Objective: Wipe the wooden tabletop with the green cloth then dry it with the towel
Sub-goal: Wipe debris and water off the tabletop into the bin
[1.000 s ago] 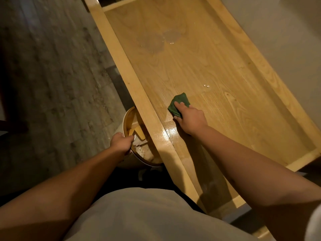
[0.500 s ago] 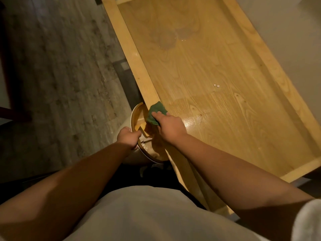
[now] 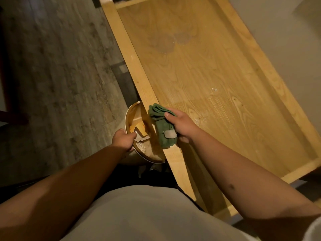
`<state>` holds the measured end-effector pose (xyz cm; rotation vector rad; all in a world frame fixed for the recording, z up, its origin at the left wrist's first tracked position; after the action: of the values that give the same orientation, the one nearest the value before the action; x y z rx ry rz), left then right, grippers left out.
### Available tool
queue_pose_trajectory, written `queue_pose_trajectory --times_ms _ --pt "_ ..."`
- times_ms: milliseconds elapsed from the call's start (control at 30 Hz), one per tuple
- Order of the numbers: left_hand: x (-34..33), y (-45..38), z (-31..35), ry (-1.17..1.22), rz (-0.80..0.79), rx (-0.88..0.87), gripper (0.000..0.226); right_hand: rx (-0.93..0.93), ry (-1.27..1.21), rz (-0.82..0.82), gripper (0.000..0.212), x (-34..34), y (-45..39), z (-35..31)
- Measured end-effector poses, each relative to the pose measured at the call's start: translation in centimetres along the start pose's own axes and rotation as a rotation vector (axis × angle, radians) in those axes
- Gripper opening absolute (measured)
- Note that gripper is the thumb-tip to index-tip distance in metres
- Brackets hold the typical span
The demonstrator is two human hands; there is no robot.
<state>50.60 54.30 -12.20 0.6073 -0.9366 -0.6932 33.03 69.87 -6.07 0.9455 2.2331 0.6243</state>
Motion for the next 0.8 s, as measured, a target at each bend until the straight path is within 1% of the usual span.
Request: queue_pose_trajectory --times_ms 67,167,233,333,400,467,533,600,667,700,767,800 --pt "0.1 -0.1 0.2 -0.024 -0.010 -0.001 0.018 -0.023 -0.146 0.082 0.027 1.8 0.4 -1.0" --pt "0.0 -0.4 0.2 -0.030 -0.003 0.005 0.021 0.076 -0.151 0.201 0.028 6.0 0.8 -4.6" --pt "-0.1 -0.6 0.1 -0.053 0.004 -0.001 0.024 0.174 -0.043 0.290 0.031 9.7 1.2 -8.1" --pt "-0.2 -0.7 0.2 -0.063 0.004 0.009 0.026 0.265 0.223 0.427 0.031 15.2 2.1 -13.5" --pt "-0.2 -0.7 0.2 -0.050 0.002 0.017 0.028 0.270 0.334 0.547 0.030 18.2 2.4 -16.1" --pt "-0.2 -0.7 0.3 -0.041 0.001 0.018 0.029 0.248 0.384 0.637 0.030 20.0 1.9 -17.4" --pt "-0.1 -0.6 0.4 -0.046 0.014 0.028 0.026 0.233 0.407 0.671 0.031 20.7 0.4 -17.2" --pt "-0.2 -0.6 0.4 -0.054 0.027 0.029 0.024 0.228 0.380 0.678 0.033 20.2 -1.4 -15.5" --pt "-0.2 -0.6 0.4 -0.062 0.048 0.034 0.021 0.219 0.335 0.652 0.035 18.8 -2.9 -13.0" --pt "-0.2 -0.6 0.5 -0.065 0.057 0.039 0.019 0.221 0.354 0.643 0.036 18.1 -3.5 -12.0" --pt "-0.1 -0.6 0.6 -0.070 0.068 0.040 0.019 0.231 0.394 0.621 0.037 16.9 -4.3 -11.0" --pt "-0.1 -0.5 0.6 -0.074 0.074 0.039 0.019 0.231 0.371 0.602 0.035 16.4 -4.6 -10.9"
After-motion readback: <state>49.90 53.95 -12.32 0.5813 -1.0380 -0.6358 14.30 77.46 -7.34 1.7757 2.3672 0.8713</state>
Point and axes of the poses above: each hand's wrist, its own y-axis away from the middle knuckle, its own x-axis out of the back of the hand, z = x × y, the point moved 2 cm from there along -y, towards the middle knuckle, and after that the axes turned 12 degrees about -y, right-handed, at the moved point
